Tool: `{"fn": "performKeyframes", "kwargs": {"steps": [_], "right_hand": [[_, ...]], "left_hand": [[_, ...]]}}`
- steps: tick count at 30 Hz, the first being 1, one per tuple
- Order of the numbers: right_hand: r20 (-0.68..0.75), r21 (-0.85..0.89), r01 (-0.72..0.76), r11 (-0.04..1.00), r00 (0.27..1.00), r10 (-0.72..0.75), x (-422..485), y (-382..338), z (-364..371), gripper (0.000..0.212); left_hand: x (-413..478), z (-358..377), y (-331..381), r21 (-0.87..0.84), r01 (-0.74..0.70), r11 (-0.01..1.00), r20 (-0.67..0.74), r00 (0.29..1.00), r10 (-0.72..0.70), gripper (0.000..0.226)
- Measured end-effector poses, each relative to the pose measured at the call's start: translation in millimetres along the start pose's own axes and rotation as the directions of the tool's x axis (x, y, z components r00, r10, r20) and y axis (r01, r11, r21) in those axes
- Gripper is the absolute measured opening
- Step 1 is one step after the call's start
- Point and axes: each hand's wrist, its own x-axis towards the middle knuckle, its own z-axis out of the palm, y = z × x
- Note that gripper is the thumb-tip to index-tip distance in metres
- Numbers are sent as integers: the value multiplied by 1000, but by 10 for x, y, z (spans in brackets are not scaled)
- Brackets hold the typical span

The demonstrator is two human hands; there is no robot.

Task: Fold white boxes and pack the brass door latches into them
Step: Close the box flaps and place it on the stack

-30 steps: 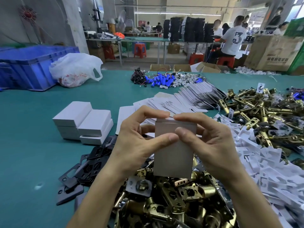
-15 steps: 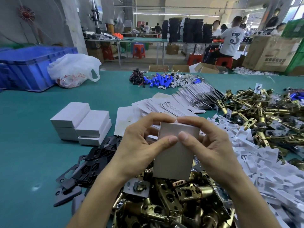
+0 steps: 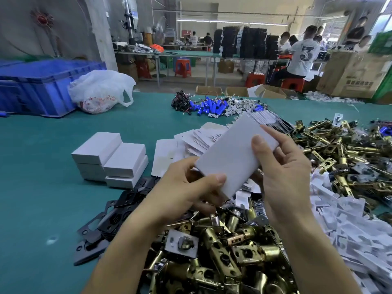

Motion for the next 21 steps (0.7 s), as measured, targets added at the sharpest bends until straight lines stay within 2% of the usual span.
{"fn": "performKeyframes", "kwargs": {"steps": [3, 4, 6, 9, 12, 15, 18, 21], "right_hand": [[116, -133, -58, 989, 991, 73, 19, 58, -18, 40], [133, -173, -80, 982, 986, 104, 5, 78, -55, 43], [128, -218, -118, 969, 981, 148, -37, 134, -148, 38], [90, -281, -141, 949, 981, 172, -78, 235, -307, 23], [92, -438, -117, 891, 980, 174, -53, 290, -429, 14], [125, -594, -76, 801, 975, 184, 9, 351, -504, 14], [150, -746, 2, 666, 975, 164, 94, 407, -533, 13], [171, -808, 36, 588, 970, 175, 219, 450, -507, 13]], "left_hand": [[58, -111, -3, -151, 29, 988, -168, 984, -55, 48], [91, -155, -19, -209, 19, 978, -261, 962, -75, 41], [176, -288, -91, -301, -41, 953, -466, 878, -110, 20], [263, -558, -235, -346, -107, 932, -665, 729, -163, 18], [275, -786, -367, -380, -144, 914, -760, 612, -220, 22], [287, -951, -473, -365, -172, 915, -821, 524, -229, 17], [318, -1042, -577, -370, -174, 912, -837, 488, -247, 23], [326, -1077, -648, -398, -212, 893, -836, 485, -257, 23]]}}
